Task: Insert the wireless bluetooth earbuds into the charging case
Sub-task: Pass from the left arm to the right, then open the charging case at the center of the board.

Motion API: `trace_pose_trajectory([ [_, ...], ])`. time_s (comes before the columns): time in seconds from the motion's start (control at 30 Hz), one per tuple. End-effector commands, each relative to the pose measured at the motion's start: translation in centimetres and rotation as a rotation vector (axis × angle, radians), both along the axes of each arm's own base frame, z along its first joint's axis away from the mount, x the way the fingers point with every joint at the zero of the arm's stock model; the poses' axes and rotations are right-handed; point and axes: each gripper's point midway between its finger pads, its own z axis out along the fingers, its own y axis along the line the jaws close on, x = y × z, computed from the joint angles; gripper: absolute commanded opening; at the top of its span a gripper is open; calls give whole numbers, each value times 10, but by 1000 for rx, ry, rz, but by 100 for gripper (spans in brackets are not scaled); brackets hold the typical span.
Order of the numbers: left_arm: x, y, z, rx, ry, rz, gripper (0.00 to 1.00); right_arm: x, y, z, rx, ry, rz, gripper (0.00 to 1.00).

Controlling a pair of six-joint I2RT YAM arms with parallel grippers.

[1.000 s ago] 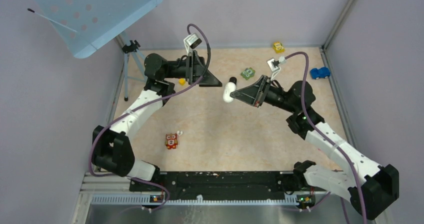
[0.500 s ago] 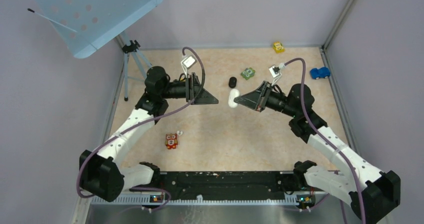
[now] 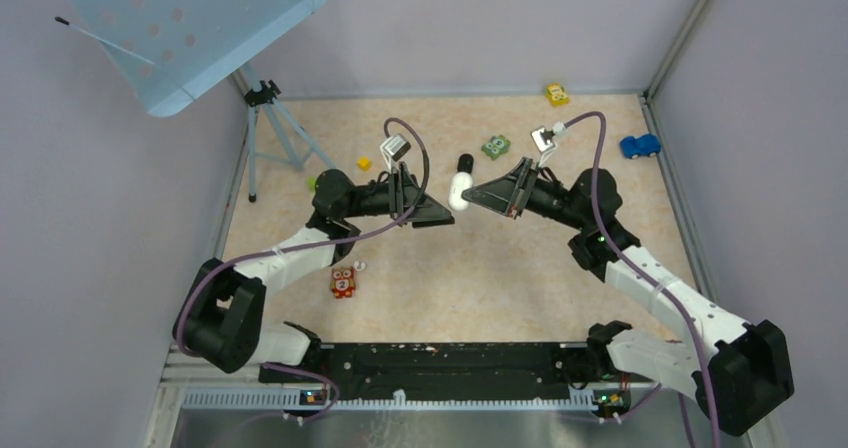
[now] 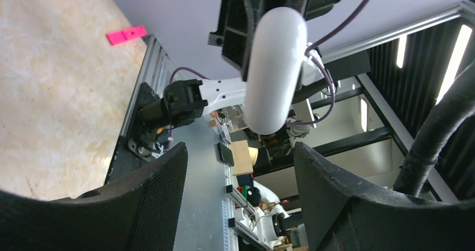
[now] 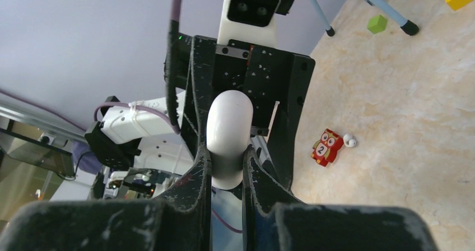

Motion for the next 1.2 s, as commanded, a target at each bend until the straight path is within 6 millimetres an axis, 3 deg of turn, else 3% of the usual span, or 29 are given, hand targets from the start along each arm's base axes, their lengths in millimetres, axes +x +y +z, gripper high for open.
trace_pose_trajectory([
  [0.0, -5, 0, 35, -110, -106, 8, 72, -4, 0, 22, 54, -76, 23, 0],
  [0.4, 1, -3, 51, -149, -93, 24, 53, -6, 2, 26, 72, -92, 50, 0],
  [0.63, 0, -6, 67, -170, -106, 6, 51, -5, 3, 25, 78, -89, 51, 0],
  [0.9, 3, -9, 61, -155, -85, 5, 36, -10, 2, 23, 87, -92, 62, 0],
  [1.07, 4, -10, 60, -152, -80, 3, 19, -12, 1, 21, 86, -87, 62, 0],
  [1.13, 4, -10, 60, -148, -76, 2, 0, -11, 0, 20, 85, -79, 54, 24],
  [1.17, 4, -10, 60, -147, -78, 4, 0, -11, 0, 19, 84, -73, 48, 36],
])
